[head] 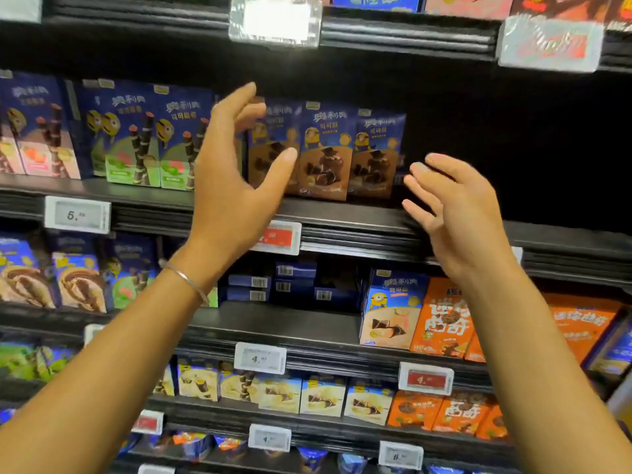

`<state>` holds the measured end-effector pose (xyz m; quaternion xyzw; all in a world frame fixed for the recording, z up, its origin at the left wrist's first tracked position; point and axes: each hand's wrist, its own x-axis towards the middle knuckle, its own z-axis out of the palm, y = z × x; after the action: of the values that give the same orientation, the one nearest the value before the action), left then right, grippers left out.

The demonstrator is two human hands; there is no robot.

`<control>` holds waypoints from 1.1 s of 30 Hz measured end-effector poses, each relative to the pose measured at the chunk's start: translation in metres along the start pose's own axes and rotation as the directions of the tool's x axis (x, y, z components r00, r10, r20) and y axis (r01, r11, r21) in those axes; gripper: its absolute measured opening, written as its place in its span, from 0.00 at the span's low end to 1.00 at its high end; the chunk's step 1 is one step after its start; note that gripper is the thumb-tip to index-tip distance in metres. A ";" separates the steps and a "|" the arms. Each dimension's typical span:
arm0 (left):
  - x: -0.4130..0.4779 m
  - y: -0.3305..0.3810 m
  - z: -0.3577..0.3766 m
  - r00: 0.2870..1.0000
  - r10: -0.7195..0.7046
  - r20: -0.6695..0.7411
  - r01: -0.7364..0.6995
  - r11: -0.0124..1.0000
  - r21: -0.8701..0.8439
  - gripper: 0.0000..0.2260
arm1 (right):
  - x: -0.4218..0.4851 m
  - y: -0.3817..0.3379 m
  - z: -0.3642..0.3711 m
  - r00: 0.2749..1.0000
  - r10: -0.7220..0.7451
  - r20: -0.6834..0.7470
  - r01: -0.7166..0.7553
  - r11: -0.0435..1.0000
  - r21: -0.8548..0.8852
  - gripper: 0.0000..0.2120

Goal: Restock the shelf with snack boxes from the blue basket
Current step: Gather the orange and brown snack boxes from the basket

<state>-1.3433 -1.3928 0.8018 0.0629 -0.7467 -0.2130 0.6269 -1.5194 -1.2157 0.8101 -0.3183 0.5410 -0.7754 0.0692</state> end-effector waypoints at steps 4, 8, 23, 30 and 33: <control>-0.106 0.000 -0.008 0.991 -0.131 0.000 0.126 0.952 -0.279 0.22 | -0.080 0.031 -0.018 0.985 0.068 0.160 -0.081 0.994 0.073 0.15; -0.244 -0.013 -0.010 0.909 -0.383 0.164 0.416 0.813 -0.408 0.19 | -0.156 0.106 -0.039 0.883 0.405 0.238 -0.416 0.909 -0.003 0.14; -0.653 -0.085 0.008 -0.152 -0.894 0.420 0.960 -0.032 0.280 0.09 | -0.452 0.431 -0.167 -0.073 0.949 -0.308 -0.996 -0.086 -0.029 0.06; -0.834 -0.130 0.071 -0.212 -0.826 0.523 0.938 -0.022 0.346 0.06 | -0.553 0.631 -0.241 -0.164 0.926 -0.341 -0.953 -0.060 0.297 0.14; -0.907 -0.163 0.100 -0.359 -0.769 0.529 0.927 -0.226 0.300 0.09 | -0.587 0.718 -0.277 -0.220 0.962 -0.162 -0.809 -0.087 0.581 0.10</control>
<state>-1.2809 -1.1885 -0.1003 0.4634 -0.5156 -0.7202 -0.0288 -1.3849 -1.0210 -0.1284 0.4318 0.4787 -0.5867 0.4901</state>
